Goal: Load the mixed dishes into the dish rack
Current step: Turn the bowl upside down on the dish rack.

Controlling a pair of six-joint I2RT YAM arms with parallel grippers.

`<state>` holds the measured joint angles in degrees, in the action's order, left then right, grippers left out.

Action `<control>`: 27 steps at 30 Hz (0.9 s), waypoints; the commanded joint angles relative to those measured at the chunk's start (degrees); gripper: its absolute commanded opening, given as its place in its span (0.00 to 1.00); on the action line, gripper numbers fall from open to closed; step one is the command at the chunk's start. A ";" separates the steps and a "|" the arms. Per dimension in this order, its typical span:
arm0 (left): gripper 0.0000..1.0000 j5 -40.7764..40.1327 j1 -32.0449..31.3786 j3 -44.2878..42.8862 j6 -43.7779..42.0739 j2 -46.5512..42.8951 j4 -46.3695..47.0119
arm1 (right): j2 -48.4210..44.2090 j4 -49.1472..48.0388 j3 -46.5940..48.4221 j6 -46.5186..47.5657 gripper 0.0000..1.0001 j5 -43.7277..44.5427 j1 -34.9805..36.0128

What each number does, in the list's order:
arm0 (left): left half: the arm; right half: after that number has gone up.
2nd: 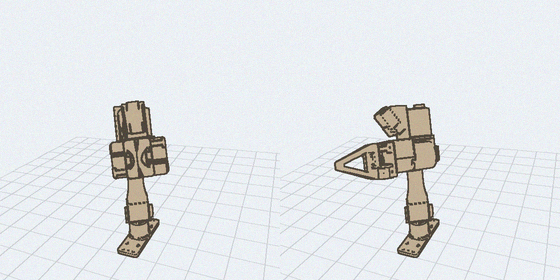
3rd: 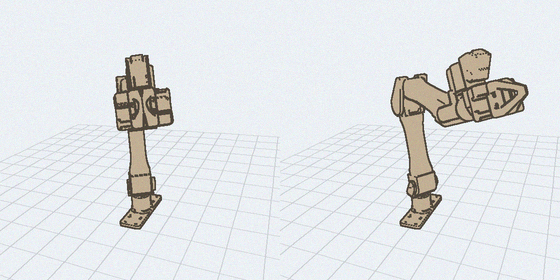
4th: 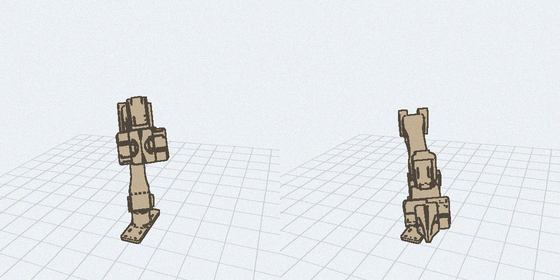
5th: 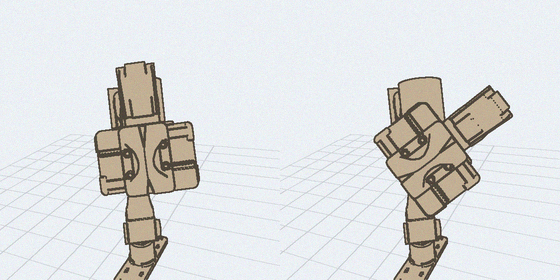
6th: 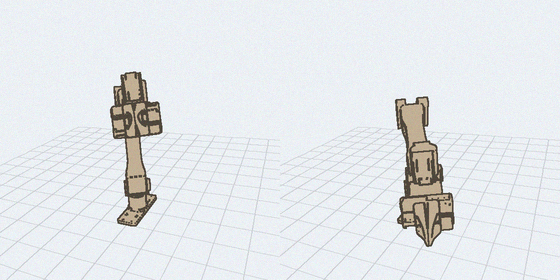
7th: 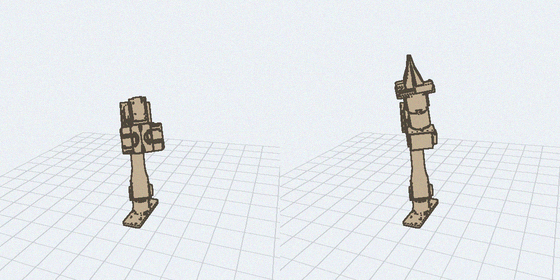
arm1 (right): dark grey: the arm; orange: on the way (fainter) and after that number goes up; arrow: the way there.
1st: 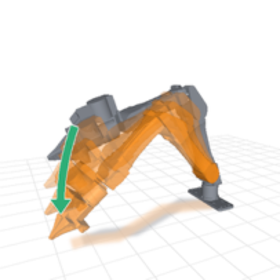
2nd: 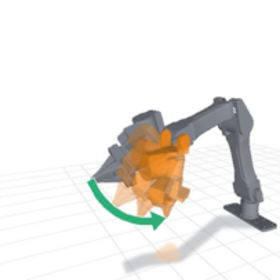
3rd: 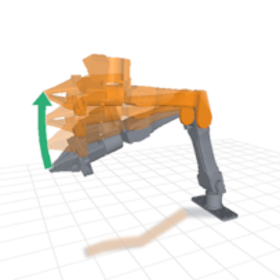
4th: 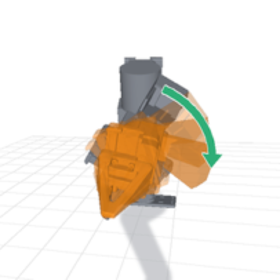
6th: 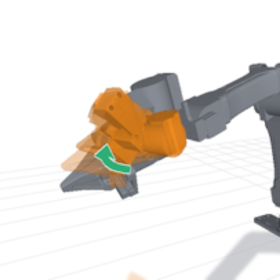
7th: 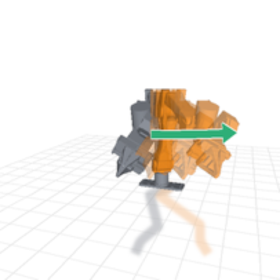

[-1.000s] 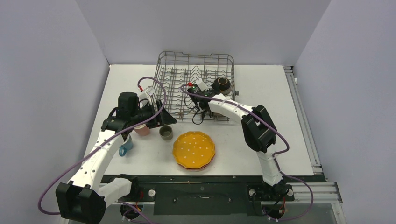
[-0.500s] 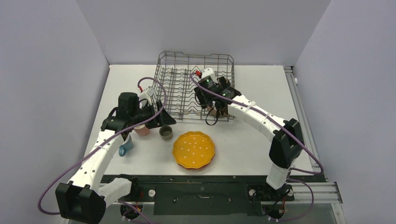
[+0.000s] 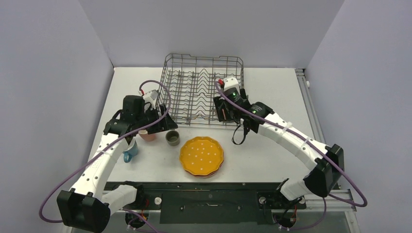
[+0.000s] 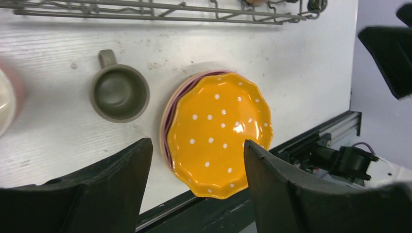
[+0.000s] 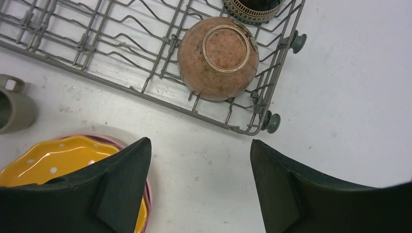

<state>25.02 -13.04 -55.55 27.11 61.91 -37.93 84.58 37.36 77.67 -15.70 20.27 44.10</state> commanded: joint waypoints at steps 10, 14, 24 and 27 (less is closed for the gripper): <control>0.66 -25.29 0.01 -9.95 -1.13 -1.35 -12.33 | -16.53 -2.78 -9.71 -5.61 0.68 -8.15 2.75; 0.66 -31.77 0.15 -10.15 0.64 -2.64 -15.11 | -18.58 -2.76 -11.34 -5.60 0.66 -9.08 2.91; 0.66 -38.14 4.05 -8.93 3.55 -2.65 -19.91 | -23.72 -3.66 -13.84 -5.89 0.60 -14.65 3.54; 0.63 -37.32 5.83 -8.71 3.65 -1.69 -20.95 | -24.93 -4.30 -14.56 -6.04 0.58 -16.87 3.74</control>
<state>-10.39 -9.41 -63.07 29.65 59.35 -56.51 62.11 36.25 63.83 -20.97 6.83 47.35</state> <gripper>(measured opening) 0.649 0.594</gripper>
